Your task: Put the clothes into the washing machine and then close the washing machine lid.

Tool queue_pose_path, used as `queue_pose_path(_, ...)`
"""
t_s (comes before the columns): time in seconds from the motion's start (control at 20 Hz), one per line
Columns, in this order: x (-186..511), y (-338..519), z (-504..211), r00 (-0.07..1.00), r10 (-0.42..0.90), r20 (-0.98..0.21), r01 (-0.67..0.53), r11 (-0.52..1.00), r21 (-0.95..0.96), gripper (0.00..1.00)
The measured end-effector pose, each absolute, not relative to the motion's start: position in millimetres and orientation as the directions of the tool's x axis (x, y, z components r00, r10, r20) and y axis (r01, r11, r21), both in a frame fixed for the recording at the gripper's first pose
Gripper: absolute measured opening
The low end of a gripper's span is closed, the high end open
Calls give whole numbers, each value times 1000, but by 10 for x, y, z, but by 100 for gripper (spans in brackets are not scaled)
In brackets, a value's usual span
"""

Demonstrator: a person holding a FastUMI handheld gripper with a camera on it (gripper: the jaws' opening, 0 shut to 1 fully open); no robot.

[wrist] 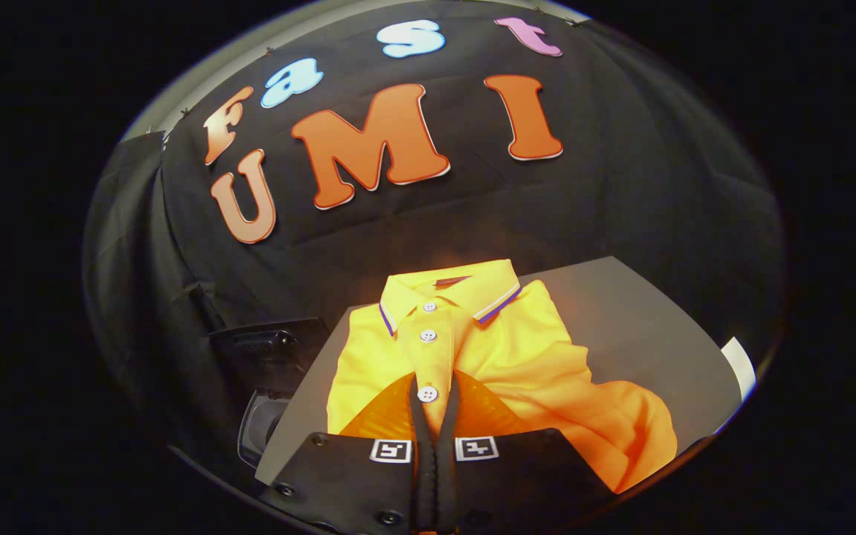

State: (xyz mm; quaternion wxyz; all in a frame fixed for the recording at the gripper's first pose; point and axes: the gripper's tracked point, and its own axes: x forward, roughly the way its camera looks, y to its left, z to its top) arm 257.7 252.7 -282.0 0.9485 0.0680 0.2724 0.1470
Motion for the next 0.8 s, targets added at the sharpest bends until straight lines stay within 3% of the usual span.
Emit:
queue_pose_path(0.35, 2065, 2782, -1952, 829, 464, -311, -352, 866, 355, 8)
queue_pose_path(0.8, 1595, 3596, -1250, 818, 548, -176, -442, 795, 416, 8)
